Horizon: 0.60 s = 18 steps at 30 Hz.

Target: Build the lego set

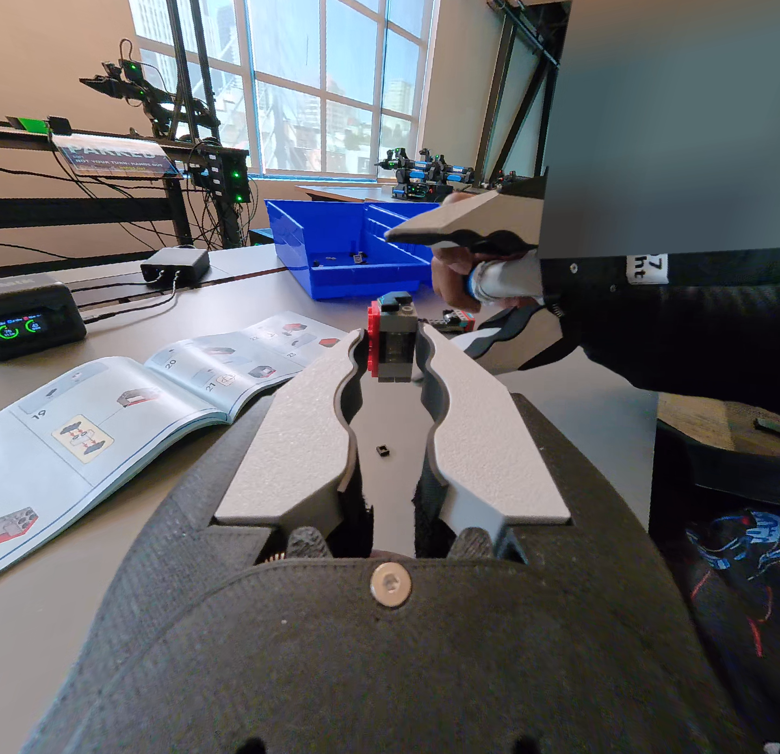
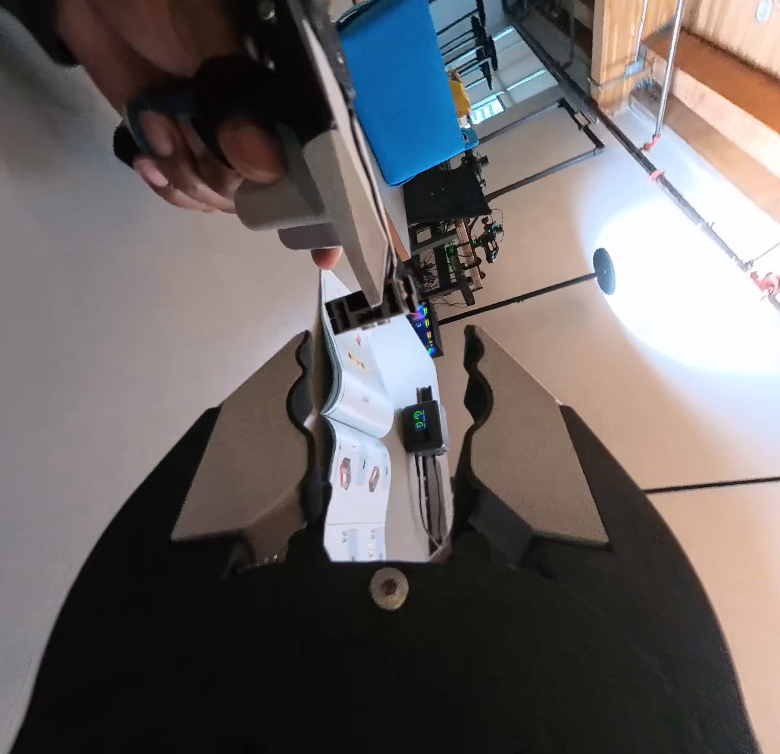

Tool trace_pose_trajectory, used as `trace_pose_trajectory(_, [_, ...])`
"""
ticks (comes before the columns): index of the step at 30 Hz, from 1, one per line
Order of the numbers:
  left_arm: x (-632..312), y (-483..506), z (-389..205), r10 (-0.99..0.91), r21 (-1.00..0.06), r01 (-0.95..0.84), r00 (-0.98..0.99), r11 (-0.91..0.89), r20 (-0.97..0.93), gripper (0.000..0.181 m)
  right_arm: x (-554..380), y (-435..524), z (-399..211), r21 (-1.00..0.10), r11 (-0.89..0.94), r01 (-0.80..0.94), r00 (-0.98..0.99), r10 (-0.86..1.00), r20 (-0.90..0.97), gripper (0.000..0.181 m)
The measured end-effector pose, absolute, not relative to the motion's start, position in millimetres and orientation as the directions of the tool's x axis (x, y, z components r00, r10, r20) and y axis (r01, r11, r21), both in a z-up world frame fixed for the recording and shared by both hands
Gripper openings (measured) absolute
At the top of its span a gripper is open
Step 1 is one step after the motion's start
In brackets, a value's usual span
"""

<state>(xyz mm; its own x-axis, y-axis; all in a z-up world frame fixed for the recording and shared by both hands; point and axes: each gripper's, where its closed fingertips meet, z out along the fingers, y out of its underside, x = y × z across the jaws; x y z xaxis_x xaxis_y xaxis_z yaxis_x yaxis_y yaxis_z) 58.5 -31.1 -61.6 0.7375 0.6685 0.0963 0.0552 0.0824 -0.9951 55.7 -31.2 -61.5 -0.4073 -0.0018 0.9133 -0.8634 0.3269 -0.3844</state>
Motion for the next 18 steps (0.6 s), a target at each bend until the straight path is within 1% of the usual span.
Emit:
trace_pose_trajectory(3, [59,-30,-61,0.674,-0.997,0.05,0.734,0.065,0.081,0.022,57,-39,-65,-0.287,0.335,-0.897,-0.316,-0.034,0.948,0.074])
trace_pose_trajectory(6, [58,-30,-62,0.684,-0.997,0.051,0.726,0.052,0.073,0.022,57,-44,-69,-0.222,0.349,-0.911,-0.249,-0.035,0.968,0.073])
trace_pose_trajectory(12, [54,-31,-66,0.711,-0.998,0.059,0.701,0.016,0.053,0.022,56,-49,-71,-0.172,0.394,-0.903,-0.19,-0.006,0.982,0.067])
trace_pose_trajectory(18, [51,-32,-66,0.727,-0.998,0.063,0.684,0.018,0.057,0.022,51,-52,-74,-0.127,0.446,-0.886,-0.144,-0.004,0.99,0.053])
